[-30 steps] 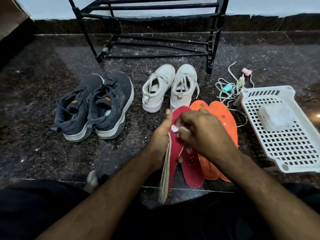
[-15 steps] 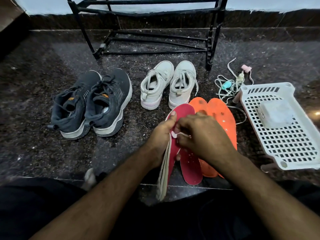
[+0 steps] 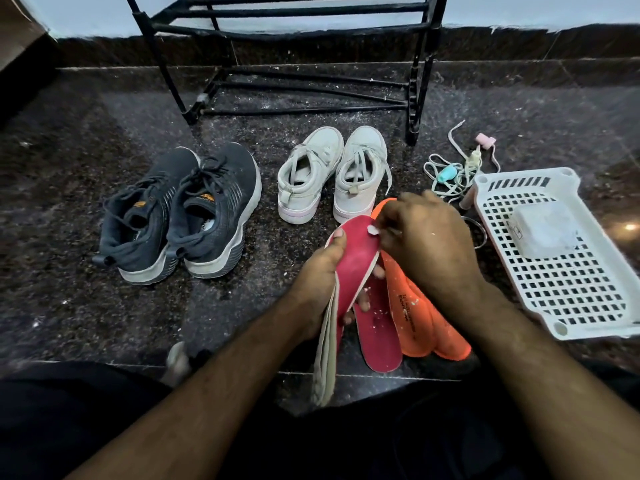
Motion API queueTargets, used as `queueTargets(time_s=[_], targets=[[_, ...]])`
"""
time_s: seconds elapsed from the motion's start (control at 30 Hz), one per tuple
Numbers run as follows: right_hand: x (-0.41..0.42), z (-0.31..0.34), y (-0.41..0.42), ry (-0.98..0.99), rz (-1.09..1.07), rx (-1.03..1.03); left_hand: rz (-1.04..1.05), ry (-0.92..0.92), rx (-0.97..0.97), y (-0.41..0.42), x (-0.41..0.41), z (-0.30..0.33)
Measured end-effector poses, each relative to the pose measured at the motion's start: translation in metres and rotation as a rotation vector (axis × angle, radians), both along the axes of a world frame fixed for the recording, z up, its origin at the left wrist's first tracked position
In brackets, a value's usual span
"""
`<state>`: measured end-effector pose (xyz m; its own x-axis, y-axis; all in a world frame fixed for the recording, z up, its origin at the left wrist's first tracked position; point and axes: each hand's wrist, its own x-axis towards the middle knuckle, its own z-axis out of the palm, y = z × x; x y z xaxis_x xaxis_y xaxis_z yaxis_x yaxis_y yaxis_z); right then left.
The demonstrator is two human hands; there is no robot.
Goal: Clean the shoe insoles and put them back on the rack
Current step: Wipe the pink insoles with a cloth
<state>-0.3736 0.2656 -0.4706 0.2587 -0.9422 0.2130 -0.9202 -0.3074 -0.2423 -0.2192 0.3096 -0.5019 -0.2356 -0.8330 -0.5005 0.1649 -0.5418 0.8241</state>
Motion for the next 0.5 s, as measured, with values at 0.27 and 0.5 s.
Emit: queueTargets(time_s=[0.27,0.5], targets=[[0.016,-0.013,0.014,-0.114,0.152,0.034,-0.065,0.061,0.088,-0.001,-0.003,0.002],[0.004,0.004,0.008,-0.321,0.117,-0.037,-0.049,0.14,0.109,-0.002,0.008,0.0]])
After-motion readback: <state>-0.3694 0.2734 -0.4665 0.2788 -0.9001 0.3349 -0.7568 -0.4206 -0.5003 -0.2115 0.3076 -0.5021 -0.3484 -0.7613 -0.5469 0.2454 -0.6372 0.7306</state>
